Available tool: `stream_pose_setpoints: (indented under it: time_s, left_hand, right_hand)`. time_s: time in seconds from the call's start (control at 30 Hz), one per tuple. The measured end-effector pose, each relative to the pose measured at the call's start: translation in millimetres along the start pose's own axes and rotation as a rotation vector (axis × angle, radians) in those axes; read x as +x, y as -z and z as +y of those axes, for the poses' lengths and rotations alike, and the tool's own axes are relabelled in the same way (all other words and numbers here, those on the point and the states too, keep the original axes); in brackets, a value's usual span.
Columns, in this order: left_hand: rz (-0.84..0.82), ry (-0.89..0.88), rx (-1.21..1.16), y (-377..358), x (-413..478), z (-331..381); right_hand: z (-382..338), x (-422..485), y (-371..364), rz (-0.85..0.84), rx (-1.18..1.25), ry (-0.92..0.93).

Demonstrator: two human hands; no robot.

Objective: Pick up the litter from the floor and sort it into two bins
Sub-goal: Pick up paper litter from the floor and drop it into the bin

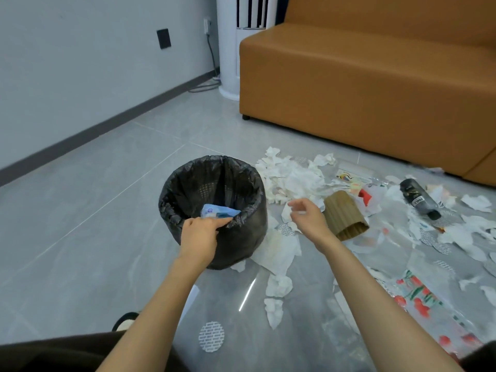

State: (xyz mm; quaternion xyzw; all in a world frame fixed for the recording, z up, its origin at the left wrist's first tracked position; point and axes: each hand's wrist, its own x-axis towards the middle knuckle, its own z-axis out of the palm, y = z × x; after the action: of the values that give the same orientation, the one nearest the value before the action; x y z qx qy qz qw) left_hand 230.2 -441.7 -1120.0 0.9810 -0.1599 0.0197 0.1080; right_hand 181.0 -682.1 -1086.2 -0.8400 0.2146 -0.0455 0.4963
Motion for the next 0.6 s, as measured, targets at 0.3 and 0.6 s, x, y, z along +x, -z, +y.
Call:
stream_pose_setpoints:
  time_s: [0.3,0.6]
  left_hand:
    - [0.301,-0.056,-0.119,-1,-6,13]
    - [0.228,-0.443,-0.138,-24,-22,73]
  right_hand:
    - [123,-46,9,-0.311,-0.436,-0.480]
    - [166,-95,-3,-0.222,-0.642,-0.600]
